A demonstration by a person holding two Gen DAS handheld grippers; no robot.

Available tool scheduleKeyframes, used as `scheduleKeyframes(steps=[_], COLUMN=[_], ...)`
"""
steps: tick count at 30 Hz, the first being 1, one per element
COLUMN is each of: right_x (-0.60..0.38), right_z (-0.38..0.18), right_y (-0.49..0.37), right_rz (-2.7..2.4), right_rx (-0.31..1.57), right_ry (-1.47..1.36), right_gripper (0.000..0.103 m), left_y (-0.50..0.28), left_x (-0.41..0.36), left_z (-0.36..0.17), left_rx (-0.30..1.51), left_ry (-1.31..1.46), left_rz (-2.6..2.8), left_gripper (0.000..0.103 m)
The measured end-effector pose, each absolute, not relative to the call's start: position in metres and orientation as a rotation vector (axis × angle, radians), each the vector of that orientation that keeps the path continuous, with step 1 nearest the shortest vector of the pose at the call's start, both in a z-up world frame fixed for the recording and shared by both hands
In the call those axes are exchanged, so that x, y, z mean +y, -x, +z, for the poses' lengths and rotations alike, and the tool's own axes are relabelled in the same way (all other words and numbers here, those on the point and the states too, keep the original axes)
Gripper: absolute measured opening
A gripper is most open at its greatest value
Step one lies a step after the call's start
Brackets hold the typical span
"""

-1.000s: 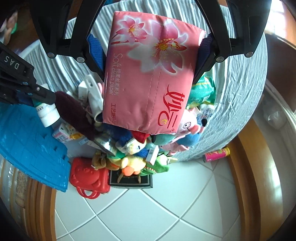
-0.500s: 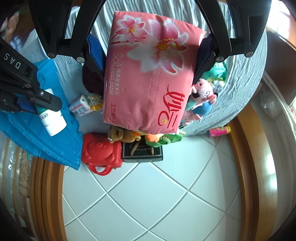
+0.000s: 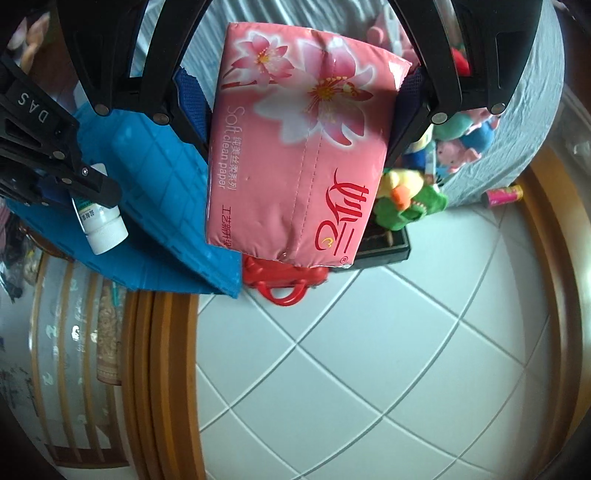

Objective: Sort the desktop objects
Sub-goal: 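Carry the pink tissue pack and green-label bottle over the blue crate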

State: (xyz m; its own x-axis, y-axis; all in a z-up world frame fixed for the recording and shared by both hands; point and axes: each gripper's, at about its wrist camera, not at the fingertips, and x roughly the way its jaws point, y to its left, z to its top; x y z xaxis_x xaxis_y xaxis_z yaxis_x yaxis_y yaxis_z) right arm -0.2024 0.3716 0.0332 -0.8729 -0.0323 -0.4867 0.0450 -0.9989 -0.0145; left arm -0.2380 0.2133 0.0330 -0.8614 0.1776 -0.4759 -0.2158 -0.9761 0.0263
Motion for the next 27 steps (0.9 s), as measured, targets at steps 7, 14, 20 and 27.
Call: scheduleKeyframes(steps=[7,14,20,27], right_x=[0.468,0.558,0.636,0.686], right_z=[0.05,0.039,0.03,0.017], right_y=[0.212,0.229,0.243,0.253], right_rz=[-3.136,-3.176,-3.208,-3.206], right_rx=[-0.039,-0.072,-0.102,-0.129], right_ry=[-0.739,-0.837,-0.923,-0.987], right_gripper=[0.034,0.034,0.034,0.034], left_y=[0.274,0.304,0.317,0.318], left_x=[0.332,0.458,0.518,0.53], left_z=[0.064,0.056,0.025,0.018], left_rx=[0.127,0.178,0.249,0.234], left_ry=[0.611,0.732,0.909,0.978], left_rz=[2.777,2.665,2.583,2.562], left_gripper=[0.083,0.083,0.084,0.087])
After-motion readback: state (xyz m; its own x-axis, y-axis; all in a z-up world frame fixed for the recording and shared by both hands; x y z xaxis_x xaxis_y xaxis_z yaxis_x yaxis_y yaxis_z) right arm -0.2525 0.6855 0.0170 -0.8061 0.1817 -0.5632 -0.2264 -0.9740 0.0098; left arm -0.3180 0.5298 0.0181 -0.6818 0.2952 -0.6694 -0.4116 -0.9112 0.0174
